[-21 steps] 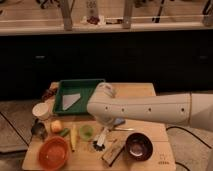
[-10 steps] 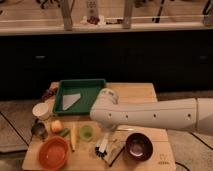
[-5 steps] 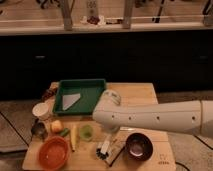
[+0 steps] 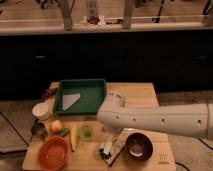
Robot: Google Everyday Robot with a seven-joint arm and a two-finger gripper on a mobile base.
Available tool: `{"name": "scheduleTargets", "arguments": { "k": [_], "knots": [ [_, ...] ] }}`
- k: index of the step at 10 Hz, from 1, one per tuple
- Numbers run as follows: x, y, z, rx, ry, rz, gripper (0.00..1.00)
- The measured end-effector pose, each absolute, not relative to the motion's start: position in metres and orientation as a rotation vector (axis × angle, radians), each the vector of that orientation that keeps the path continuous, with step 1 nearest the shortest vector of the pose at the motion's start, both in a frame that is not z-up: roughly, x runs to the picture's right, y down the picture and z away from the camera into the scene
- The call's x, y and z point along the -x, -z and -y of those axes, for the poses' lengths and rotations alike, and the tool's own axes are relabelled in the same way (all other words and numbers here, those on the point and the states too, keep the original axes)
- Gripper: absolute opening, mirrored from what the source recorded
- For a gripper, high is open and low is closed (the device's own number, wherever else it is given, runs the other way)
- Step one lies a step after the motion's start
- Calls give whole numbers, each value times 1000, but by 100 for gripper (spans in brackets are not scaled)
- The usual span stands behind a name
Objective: Place brush in plastic cup
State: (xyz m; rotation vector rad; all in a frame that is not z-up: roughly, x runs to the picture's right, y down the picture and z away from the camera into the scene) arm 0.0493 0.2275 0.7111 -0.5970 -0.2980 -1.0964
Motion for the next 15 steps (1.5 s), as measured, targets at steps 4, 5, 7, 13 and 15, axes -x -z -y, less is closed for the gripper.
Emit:
{"name": "scheduleTargets", "arguments": {
  "k": [4,5,7,13,15],
  "knots": [
    [-52,-709,-234,591,1083,301,19],
    [-55,-707,-236,593,1078,298,16],
    [-55,-706,-240,585,1073,304,12],
    [-60,-705,-246,583,1076,318,0],
    [-38,-710,-240,582,1110,340,0]
  ]
}}
